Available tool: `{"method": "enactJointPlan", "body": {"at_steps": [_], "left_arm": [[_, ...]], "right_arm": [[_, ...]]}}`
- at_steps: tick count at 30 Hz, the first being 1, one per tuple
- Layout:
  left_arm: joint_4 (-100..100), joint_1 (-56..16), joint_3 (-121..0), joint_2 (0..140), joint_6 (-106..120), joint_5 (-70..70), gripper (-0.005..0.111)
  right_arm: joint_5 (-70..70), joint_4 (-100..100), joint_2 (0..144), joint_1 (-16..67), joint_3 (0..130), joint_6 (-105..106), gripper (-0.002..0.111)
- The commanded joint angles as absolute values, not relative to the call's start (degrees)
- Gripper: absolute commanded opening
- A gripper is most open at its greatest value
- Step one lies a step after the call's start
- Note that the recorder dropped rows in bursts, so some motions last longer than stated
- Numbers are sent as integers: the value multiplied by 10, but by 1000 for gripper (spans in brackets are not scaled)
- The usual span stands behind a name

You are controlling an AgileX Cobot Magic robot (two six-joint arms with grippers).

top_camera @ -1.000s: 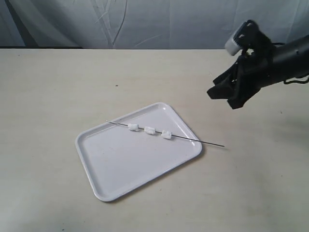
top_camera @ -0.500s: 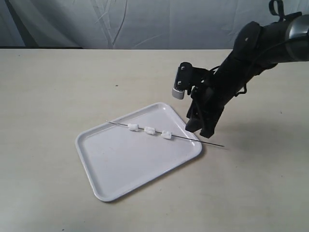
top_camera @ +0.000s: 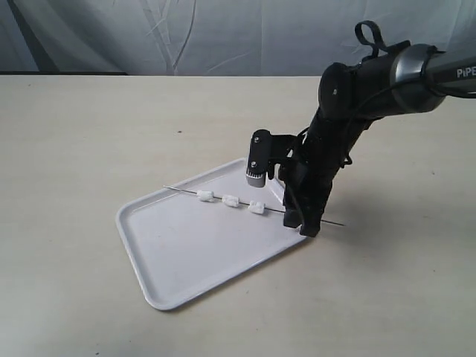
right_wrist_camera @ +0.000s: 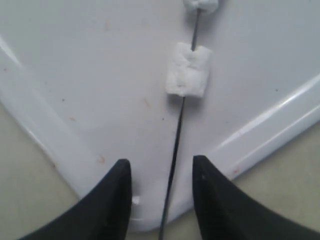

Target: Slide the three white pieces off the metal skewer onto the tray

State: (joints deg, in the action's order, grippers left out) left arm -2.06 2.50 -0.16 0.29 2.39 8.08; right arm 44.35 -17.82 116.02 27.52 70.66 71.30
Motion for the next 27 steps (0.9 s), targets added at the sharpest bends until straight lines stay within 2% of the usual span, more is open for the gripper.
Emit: {"method": "enactJointPlan", "body": {"at_steps": [1,6,14,21,27], "left_arm": [[-34,23,0,0,21,73,0],[-53,23,0,0,21,70,0],[-110,23,0,0,21,36,0],[-291,23,0,0,-5,-8,0],[-341,23,0,0,-5,-18,0]], "right_arm": [[427,-170,1169,275,710,708,39],[427,-169,1192,275,710,692,37],[433,-136,1207,275,710,668,-1],[431,-156,1186,276,712,653,-1],[440,-159,1121,276,725,603,-1]]}}
